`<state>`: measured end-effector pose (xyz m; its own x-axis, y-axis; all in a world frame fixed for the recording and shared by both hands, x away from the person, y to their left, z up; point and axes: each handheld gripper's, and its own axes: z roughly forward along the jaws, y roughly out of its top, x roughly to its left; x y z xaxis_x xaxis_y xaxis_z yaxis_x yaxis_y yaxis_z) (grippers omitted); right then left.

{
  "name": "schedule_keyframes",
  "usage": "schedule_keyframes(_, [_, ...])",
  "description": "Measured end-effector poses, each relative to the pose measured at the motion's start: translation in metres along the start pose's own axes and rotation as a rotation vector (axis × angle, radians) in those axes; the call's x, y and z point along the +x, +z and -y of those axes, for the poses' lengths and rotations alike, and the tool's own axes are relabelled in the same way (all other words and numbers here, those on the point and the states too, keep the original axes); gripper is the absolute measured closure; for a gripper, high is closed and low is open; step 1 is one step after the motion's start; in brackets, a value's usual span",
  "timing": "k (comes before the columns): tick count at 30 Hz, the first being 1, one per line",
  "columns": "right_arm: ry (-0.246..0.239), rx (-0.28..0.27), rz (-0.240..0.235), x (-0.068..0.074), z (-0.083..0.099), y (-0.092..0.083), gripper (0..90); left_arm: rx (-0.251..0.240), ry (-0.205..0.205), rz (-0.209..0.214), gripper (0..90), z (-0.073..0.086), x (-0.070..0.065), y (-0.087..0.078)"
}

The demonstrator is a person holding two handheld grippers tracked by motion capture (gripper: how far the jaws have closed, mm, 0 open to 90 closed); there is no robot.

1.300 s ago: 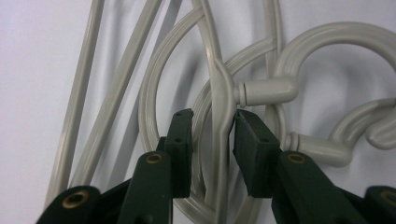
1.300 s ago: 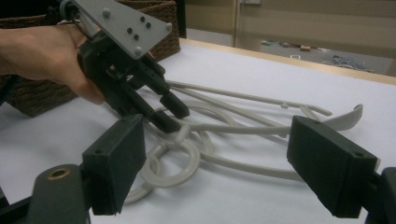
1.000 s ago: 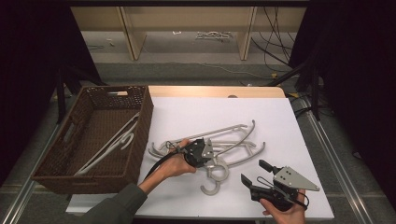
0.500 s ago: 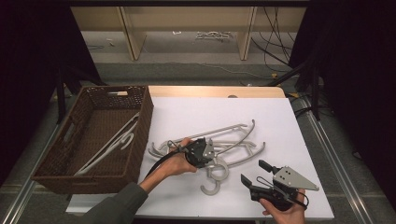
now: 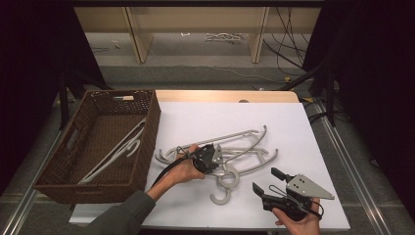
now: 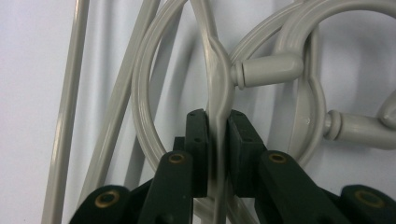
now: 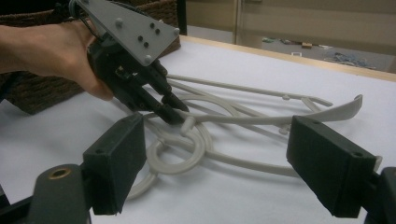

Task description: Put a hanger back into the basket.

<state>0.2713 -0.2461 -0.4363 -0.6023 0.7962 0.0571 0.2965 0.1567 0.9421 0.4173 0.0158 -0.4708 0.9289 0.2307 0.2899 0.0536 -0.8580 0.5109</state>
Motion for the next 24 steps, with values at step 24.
schedule_keyframes(24, [0.01,-0.004,-0.007,0.0,0.0,0.0,20.7,-0.136,-0.082,0.022,82.0,-0.005,0.015,-0.028])
